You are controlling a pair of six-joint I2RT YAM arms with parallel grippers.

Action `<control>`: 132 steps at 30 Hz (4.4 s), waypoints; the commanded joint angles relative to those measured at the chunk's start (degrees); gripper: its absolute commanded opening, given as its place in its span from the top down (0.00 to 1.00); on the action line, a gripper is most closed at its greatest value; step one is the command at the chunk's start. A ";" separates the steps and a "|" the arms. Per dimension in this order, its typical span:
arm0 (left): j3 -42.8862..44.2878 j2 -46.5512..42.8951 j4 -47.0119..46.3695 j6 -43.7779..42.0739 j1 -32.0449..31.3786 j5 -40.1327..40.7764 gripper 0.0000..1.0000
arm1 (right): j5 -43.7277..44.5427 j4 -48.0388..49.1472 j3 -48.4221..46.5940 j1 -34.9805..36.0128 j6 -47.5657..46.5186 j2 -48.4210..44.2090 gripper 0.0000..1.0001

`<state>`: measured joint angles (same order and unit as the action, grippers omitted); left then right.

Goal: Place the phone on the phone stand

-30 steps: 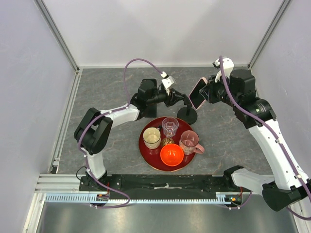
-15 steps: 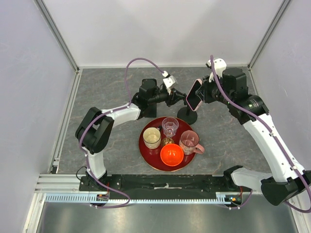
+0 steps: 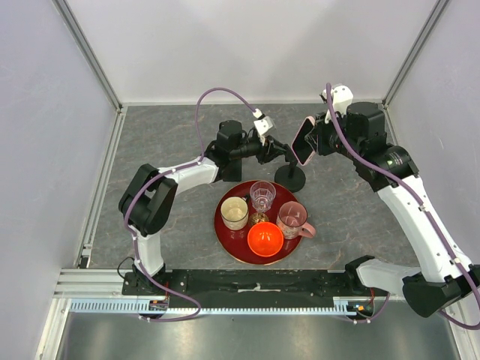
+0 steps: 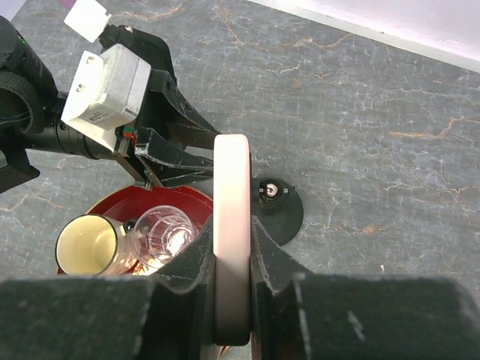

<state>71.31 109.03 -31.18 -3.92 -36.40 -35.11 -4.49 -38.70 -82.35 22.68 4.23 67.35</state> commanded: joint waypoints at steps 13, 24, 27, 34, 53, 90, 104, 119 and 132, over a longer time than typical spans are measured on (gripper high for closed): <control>1.47 0.74 0.59 -2.32 -0.25 -0.40 0.58 | -3.59 2.05 -3.08 0.53 -1.15 1.46 1.00; 2.25 1.09 -1.51 -0.30 0.72 -1.62 0.70 | -2.28 0.20 -3.08 1.14 -2.03 1.47 1.00; 2.61 1.27 -1.43 -0.21 0.81 -2.59 0.73 | -2.10 -0.06 -3.00 1.32 -2.29 1.47 1.00; 2.52 1.18 -1.52 -0.30 0.81 -3.65 0.78 | -2.10 -0.41 -2.47 1.93 -3.79 2.26 1.00; 2.08 0.57 -4.24 2.60 1.69 -5.41 0.64 | -1.40 -1.12 -2.12 2.81 -3.88 2.08 1.00; 6.12 2.85 5.34 -5.22 1.42 -14.98 0.98 | -49.55 -6.56 -6.06 -2.01 -52.64 15.52 1.00; 7.18 3.91 6.74 -6.18 2.30 -18.67 0.98 | -59.84 -10.08 -7.13 -9.93 -64.16 24.67 1.00; 8.14 4.52 8.15 -6.71 2.30 -19.38 0.98 | -59.67 -11.14 -10.20 -10.63 -66.19 28.54 1.00; 4.46 2.85 -0.70 2.51 4.76 -9.37 0.98 | -46.69 5.21 1.22 -10.99 -41.42 18.97 1.00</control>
<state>77.82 112.90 -25.80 -6.24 -33.50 -47.90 -57.71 -45.36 -85.95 12.16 -48.82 94.37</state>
